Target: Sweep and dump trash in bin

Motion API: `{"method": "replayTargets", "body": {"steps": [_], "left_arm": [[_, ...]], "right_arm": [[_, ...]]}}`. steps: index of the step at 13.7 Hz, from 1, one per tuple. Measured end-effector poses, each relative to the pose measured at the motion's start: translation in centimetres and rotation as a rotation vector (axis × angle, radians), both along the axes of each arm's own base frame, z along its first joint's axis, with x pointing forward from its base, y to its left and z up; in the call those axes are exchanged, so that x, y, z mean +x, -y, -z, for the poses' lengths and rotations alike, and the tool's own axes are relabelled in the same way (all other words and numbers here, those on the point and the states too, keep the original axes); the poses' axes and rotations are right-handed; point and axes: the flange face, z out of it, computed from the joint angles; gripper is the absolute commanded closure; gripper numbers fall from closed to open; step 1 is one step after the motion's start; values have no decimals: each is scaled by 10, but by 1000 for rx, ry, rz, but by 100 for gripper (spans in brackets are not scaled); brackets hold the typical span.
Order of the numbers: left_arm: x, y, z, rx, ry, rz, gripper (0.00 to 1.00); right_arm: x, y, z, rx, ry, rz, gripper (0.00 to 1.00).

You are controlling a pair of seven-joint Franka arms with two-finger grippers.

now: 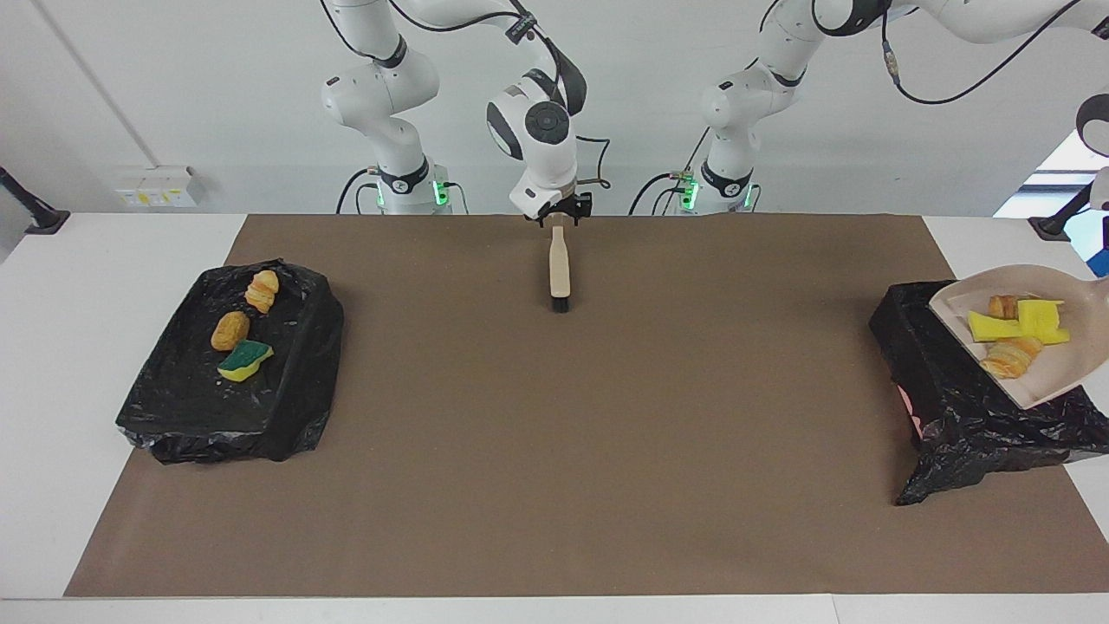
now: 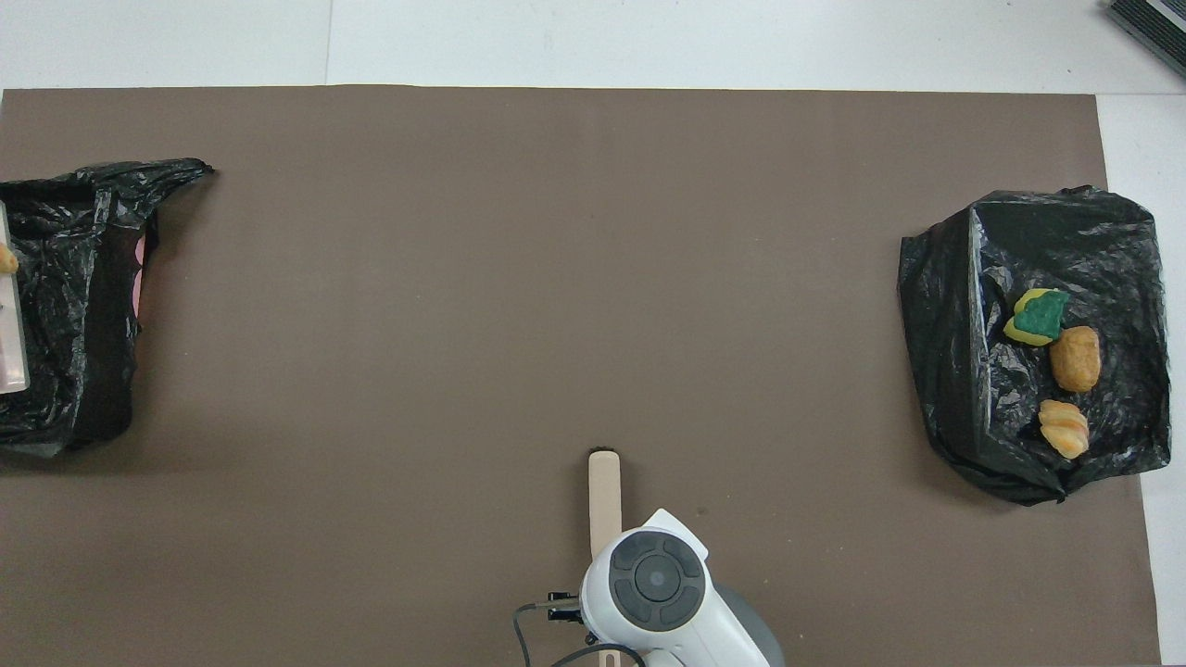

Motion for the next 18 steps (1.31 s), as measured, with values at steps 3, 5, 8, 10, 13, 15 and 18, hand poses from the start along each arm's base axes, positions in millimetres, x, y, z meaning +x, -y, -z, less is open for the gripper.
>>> {"method": "replayTargets", "body": {"steps": [3, 5, 8, 10, 13, 15, 18], "left_arm": [[5, -1, 4, 124, -70, 48, 100], [7, 2, 1, 192, -101, 75, 100], [5, 2, -8, 251, -134, 80, 100], [4, 2, -19, 269, -142, 68, 100], [3, 11, -43, 276, -145, 58, 100], [6, 25, -51, 275, -155, 56, 100], [14, 50, -56, 269, -155, 79, 100]], "right_arm": [[45, 23, -22, -12, 86, 33, 0], [87, 54, -43, -36, 140, 77, 0], [131, 93, -85, -92, 193, 114, 0], [150, 109, -110, -108, 234, 135, 0], [172, 141, -156, -136, 285, 181, 0], [185, 174, -199, -139, 290, 183, 0], [195, 220, -248, -143, 291, 197, 0]]}}
